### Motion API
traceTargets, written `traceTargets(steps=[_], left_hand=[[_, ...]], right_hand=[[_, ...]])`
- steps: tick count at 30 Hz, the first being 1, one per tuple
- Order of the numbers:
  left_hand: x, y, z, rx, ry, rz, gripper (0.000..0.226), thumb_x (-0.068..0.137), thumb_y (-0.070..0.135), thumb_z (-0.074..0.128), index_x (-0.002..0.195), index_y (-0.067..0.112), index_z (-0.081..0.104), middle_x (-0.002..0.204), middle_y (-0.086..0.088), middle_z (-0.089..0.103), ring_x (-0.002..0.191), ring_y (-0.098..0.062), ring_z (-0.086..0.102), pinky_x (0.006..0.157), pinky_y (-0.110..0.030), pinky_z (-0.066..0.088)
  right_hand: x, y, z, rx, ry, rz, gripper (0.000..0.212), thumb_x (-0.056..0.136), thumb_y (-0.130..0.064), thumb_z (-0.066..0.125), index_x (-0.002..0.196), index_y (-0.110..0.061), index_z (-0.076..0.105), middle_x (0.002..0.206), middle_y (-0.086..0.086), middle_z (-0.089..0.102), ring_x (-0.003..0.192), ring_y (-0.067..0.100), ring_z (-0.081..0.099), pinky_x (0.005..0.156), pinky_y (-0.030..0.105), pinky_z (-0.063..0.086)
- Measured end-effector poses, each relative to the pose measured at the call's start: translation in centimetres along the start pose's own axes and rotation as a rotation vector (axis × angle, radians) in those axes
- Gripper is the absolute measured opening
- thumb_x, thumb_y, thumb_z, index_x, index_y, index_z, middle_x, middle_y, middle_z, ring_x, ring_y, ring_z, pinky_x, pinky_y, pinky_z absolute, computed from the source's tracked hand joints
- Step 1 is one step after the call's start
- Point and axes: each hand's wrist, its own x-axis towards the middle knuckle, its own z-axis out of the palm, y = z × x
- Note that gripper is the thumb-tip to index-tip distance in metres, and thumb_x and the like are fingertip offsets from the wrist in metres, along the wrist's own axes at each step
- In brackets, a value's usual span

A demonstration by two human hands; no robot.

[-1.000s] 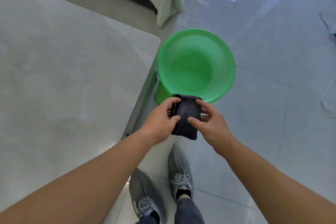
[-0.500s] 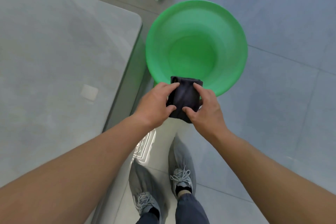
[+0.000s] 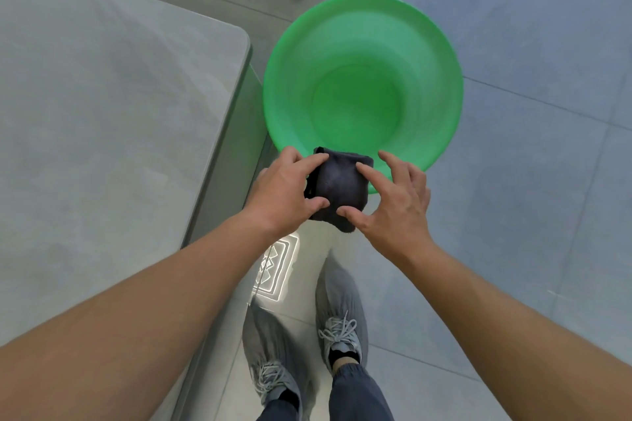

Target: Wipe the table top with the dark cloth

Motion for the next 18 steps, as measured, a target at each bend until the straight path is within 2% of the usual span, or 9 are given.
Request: traceTargets(steps=[5,13,18], left_hand=[[0.28,-0.23,-0.01,0.080,-0.021,0.045,0.085,0.073,0.040,0.084,0.147,0.032,0.041,0.110,0.001,0.043,0.099,-0.021,0.051,0.096,-0.048,0.047],[0.55,0.10,0.73,0.156,0.050,0.045,0.070,0.076,0.040,0.081,0.139,0.031,0.051,0.103,0.002,0.039,0.101,-0.024,0.050,0.096,-0.043,0.043],[0.23,0.57,0.00,0.112,0.015,0.026,0.077,0.076,0.041,0.080,0.144,0.033,0.044,0.106,0.001,0.040,0.104,-0.023,0.050,0.098,-0.045,0.045]], right_hand=[[0.27,0.50,0.12,0.028,-0.034,-0.021,0.080,0.067,-0.057,0.082,0.138,-0.031,0.056,0.156,0.001,0.035,0.142,0.026,0.022,0.108,0.046,0.026],[0.60,0.42,0.80,-0.010,-0.015,0.004,0.068,0.071,-0.048,0.082,0.133,-0.030,0.059,0.153,0.003,0.039,0.140,0.027,0.025,0.107,0.046,0.026],[0.55,0.26,0.35,-0.032,-0.038,0.006,0.071,0.073,-0.051,0.080,0.137,-0.032,0.056,0.154,0.003,0.037,0.141,0.026,0.023,0.109,0.046,0.025]])
